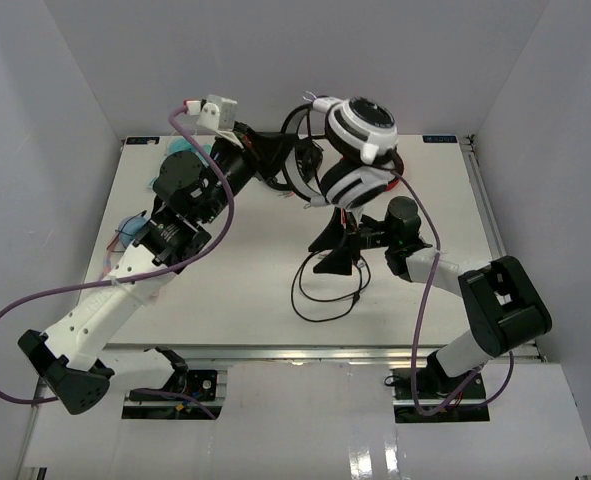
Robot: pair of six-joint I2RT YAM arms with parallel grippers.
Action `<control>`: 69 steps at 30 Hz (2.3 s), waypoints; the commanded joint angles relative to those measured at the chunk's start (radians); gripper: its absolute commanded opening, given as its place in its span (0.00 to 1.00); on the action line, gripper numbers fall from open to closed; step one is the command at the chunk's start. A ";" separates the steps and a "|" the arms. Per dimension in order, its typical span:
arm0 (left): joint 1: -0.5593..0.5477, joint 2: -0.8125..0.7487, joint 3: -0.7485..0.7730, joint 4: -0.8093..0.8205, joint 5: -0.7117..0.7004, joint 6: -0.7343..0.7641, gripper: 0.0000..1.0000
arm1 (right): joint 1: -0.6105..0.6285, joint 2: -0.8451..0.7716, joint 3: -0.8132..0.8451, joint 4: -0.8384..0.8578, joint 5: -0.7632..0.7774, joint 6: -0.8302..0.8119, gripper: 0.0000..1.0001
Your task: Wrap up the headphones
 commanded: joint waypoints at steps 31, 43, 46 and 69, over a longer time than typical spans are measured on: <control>0.061 0.065 -0.289 -0.176 -0.139 0.645 0.00 | 0.237 -0.360 0.412 -1.013 1.328 -1.207 0.13; 0.058 -0.182 -0.387 -0.110 0.518 0.433 0.00 | 0.017 -0.301 0.253 -0.958 0.784 -1.059 0.15; 0.058 -0.216 -0.426 0.052 0.567 0.290 0.00 | -0.013 -0.288 0.245 -0.952 0.623 -0.975 0.12; 0.059 -0.223 -0.374 0.378 0.179 -0.188 0.00 | -0.170 -0.191 0.149 -0.402 -0.005 -0.285 0.46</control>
